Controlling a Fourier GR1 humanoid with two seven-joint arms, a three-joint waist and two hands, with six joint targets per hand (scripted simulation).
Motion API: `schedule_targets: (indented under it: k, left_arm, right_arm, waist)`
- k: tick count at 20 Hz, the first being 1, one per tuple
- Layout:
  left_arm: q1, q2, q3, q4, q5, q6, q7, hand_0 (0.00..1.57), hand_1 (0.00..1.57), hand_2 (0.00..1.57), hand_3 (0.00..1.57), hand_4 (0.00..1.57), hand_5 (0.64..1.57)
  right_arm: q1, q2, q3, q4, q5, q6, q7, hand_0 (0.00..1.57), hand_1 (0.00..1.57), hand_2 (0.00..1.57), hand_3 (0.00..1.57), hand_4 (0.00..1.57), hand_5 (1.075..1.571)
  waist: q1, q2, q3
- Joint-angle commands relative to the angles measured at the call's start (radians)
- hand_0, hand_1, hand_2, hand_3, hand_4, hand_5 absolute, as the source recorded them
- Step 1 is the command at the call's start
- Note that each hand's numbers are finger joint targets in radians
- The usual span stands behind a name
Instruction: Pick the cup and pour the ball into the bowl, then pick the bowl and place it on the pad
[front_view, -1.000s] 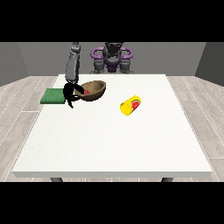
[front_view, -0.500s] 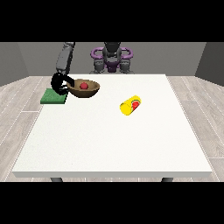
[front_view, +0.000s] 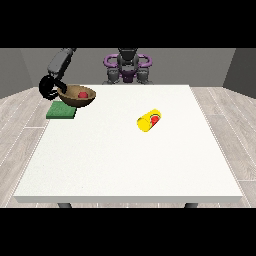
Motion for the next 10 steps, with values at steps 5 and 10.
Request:
schedule_targets:
  k: [5, 10]
  left_arm:
    - [-0.057, 0.021, -0.032, -0.08, 0.027, 0.057, 0.03, 0.0, 0.0, 0.0, 0.0, 0.0, 1.571]
    - [-0.04, -0.021, -0.055, -0.197, 0.075, 0.074, 0.065, 0.0, 0.0, 0.0, 0.0, 0.0, 1.571]
  right_arm:
    - [0.022, -0.093, -0.029, 0.054, 0.005, 0.085, -0.101, 1.57, 1.57, 1.57, 1.06, 1.14, 1.567]
    - [0.054, -0.2, -0.098, 0.154, -0.017, 0.14, -0.189, 1.57, 1.57, 1.57, 0.92, 1.14, 1.564]
  waist:
    - [0.007, 0.061, 0.0012]
    - [0.061, 0.113, 0.0021]
